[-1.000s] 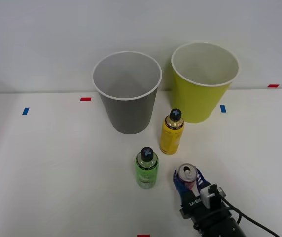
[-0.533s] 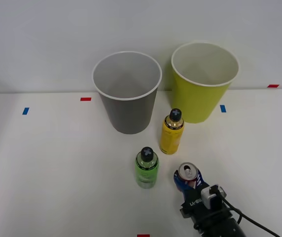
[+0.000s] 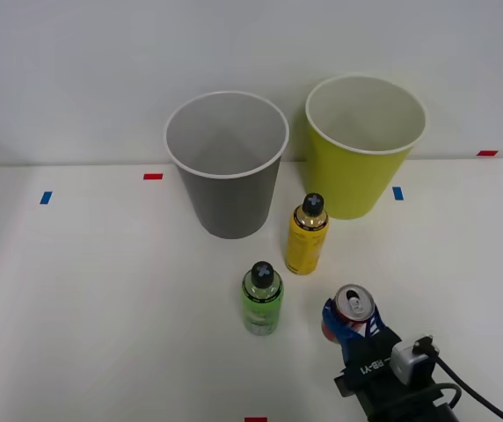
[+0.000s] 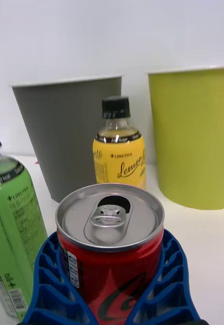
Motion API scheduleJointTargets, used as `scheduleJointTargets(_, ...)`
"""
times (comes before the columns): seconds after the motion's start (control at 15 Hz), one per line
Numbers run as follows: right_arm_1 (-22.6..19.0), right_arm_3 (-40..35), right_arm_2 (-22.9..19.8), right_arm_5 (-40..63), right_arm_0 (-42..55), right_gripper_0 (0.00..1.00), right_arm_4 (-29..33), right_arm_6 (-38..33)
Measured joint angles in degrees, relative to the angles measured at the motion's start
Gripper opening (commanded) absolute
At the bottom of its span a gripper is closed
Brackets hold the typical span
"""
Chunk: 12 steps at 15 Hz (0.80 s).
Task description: Put cans in the gray bin, plastic bottles in the light green bin
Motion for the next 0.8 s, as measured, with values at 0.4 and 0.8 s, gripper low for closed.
scheduleJointTargets(0.4,-6.4,-17.4,-7.1,5.2,7.6,0.0,-6.4,-1.5)
scheduleJointTargets(0.8,-7.7,-28.8,-14.7,9.9,8.5,0.0,-17.3,-1.9)
